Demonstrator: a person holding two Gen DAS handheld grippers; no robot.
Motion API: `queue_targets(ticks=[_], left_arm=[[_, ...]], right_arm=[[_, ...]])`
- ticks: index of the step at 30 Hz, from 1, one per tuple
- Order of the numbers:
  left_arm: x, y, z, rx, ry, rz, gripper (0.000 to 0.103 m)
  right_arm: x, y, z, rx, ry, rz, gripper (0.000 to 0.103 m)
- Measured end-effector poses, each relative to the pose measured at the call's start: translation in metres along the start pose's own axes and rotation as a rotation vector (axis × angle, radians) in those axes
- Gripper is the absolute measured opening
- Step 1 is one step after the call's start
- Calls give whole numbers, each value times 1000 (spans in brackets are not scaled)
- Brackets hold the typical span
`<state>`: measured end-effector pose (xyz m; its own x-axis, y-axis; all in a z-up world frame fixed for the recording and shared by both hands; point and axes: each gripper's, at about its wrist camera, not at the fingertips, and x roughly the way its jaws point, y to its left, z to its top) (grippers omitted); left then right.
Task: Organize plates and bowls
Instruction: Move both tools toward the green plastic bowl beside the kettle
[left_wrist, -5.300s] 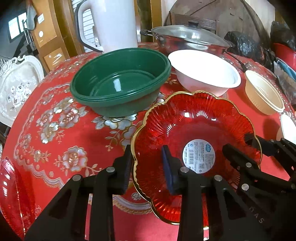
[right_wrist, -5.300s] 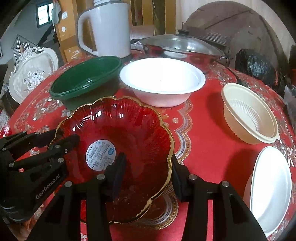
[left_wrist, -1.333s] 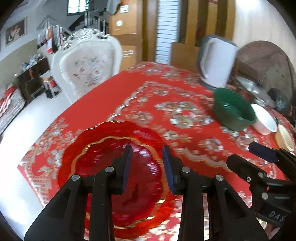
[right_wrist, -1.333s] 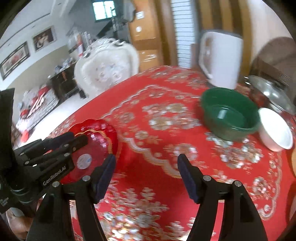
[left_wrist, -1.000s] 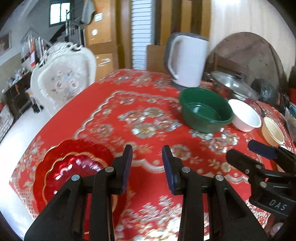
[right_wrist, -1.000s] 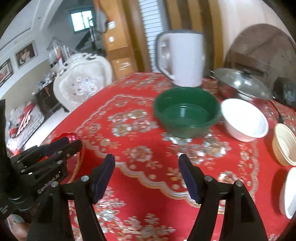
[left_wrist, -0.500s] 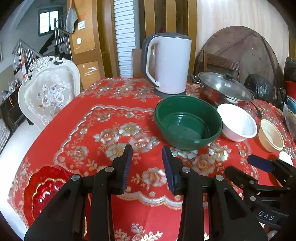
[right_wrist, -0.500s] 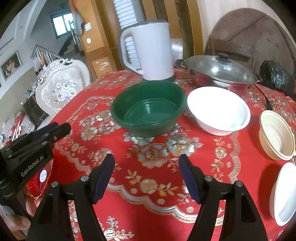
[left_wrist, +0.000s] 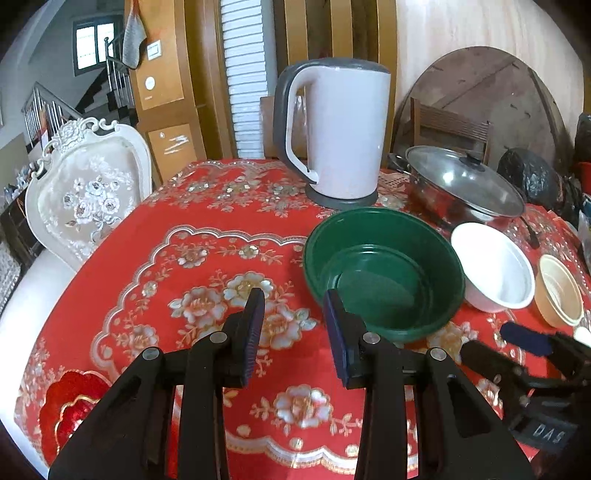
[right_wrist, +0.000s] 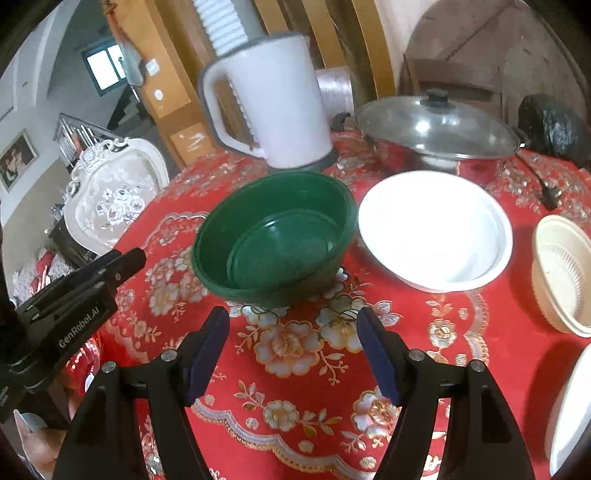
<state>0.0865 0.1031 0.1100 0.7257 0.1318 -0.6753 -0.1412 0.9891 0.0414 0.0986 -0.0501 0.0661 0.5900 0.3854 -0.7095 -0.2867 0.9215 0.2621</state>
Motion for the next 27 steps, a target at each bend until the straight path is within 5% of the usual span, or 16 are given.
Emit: queue_targets(ticks=[12, 27], left_arm=[[48, 3, 30, -104, 80, -40, 33], [83, -4, 43, -126, 121, -20, 33]], right_arm=[[26, -27, 4, 160, 44, 72, 72], [36, -25, 13, 198, 6, 81, 72]])
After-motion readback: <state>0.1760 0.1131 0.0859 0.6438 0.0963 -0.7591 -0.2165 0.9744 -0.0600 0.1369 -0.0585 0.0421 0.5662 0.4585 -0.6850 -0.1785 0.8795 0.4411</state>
